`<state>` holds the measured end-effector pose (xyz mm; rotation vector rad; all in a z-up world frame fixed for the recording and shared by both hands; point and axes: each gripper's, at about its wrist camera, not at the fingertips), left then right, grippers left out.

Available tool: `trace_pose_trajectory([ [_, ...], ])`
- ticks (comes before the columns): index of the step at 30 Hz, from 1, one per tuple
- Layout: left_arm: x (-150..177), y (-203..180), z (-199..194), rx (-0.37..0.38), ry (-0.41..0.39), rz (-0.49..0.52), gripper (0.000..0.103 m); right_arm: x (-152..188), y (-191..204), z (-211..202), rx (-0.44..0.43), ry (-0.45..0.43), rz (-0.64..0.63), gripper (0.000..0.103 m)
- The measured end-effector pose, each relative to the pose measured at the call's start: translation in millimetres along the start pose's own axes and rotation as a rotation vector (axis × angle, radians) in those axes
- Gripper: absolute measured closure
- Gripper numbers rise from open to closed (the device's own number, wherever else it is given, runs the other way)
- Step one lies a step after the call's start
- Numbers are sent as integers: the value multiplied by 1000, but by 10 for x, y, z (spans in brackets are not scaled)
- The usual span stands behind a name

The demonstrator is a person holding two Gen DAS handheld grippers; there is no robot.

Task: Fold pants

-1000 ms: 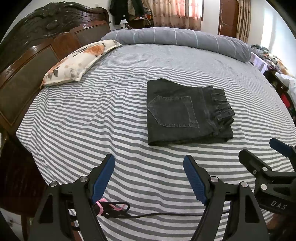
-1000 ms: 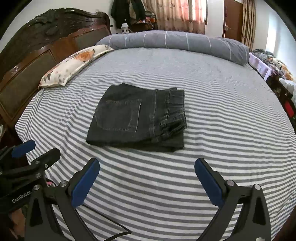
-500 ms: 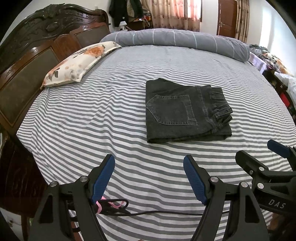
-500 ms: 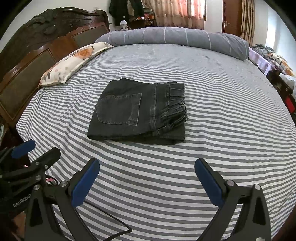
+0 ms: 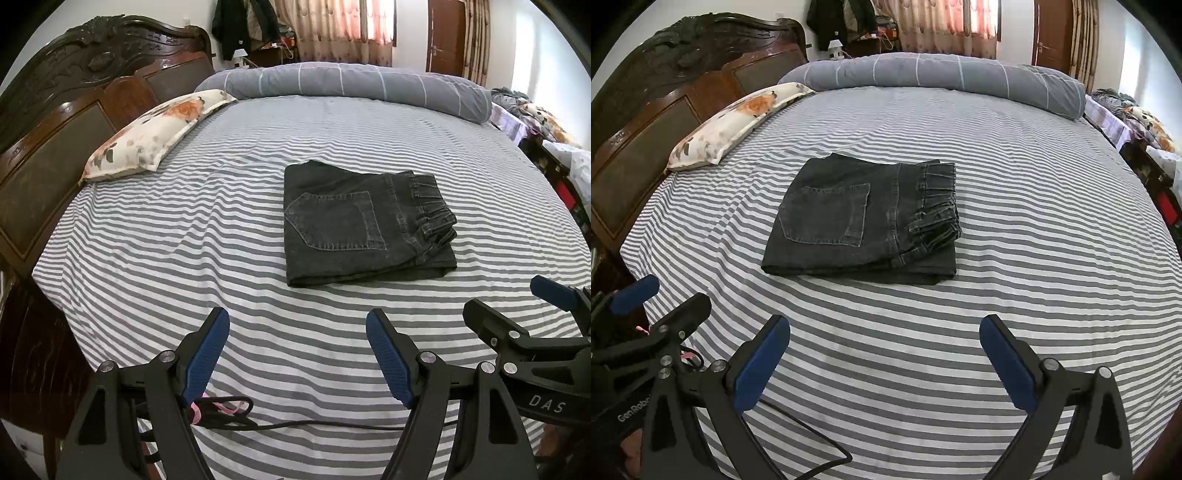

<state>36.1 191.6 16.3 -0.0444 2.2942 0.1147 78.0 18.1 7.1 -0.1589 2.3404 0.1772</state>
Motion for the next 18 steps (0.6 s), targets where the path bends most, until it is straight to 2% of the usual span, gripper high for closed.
trace_pose_trajectory([
  [18, -7, 9, 9, -36, 3, 12, 26, 42, -8, 12, 7, 13, 4, 1],
])
Point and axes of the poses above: each gripper's, at about its wrist camera, not at the fingertips, and z roughly the way its jaws point, y to its left, x to its underside, and after that the axes turned 11 degrees about -y, right-handed
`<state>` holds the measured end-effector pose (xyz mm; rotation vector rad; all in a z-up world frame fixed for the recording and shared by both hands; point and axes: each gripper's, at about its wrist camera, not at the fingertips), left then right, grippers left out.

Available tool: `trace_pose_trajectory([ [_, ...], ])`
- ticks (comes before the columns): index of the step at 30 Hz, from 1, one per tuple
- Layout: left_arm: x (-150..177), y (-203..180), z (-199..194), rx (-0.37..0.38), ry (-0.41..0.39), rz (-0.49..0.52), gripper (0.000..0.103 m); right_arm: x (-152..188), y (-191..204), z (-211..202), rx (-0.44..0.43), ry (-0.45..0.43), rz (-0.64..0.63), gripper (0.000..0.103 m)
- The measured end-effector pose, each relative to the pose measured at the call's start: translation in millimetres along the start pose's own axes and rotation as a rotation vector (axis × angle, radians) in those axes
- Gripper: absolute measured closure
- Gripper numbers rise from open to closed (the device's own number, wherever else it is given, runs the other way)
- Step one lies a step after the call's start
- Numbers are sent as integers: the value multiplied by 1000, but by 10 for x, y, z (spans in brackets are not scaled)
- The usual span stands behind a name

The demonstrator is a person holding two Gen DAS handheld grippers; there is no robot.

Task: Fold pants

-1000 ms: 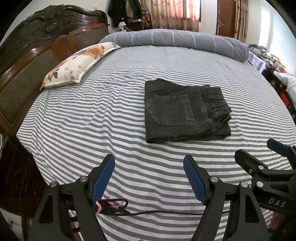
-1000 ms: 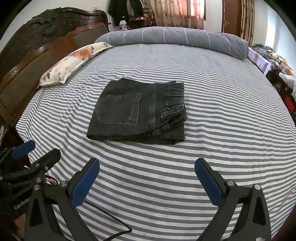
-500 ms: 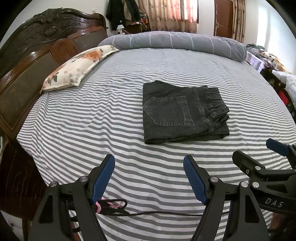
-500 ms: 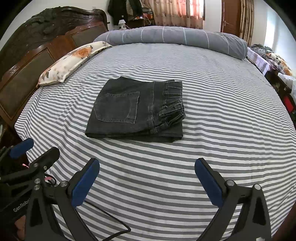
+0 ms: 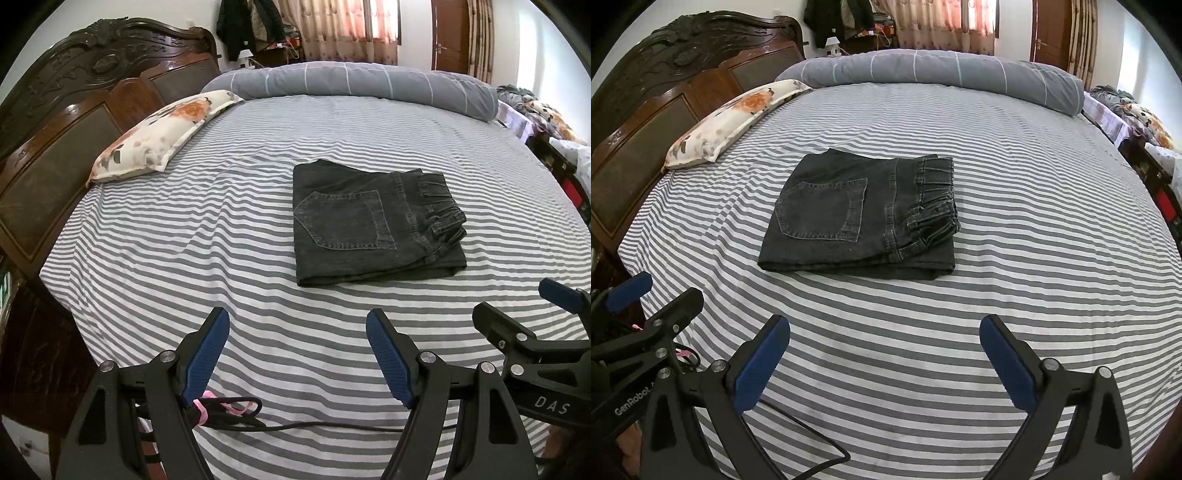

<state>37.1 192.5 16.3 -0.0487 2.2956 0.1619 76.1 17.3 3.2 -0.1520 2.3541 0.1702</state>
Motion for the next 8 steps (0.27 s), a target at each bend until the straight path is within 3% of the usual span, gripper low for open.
trace_pose_trajectory([
  [8, 17, -5, 12, -5, 4, -2, 26, 3, -5, 4, 0, 1, 0, 1],
])
Point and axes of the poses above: each gripper's, at about its wrist camera, not at the fingertips, and z roughly the way its jaws point, y to its left, x to its underside, and after that the axes turned 11 degrees about -y, right-handed
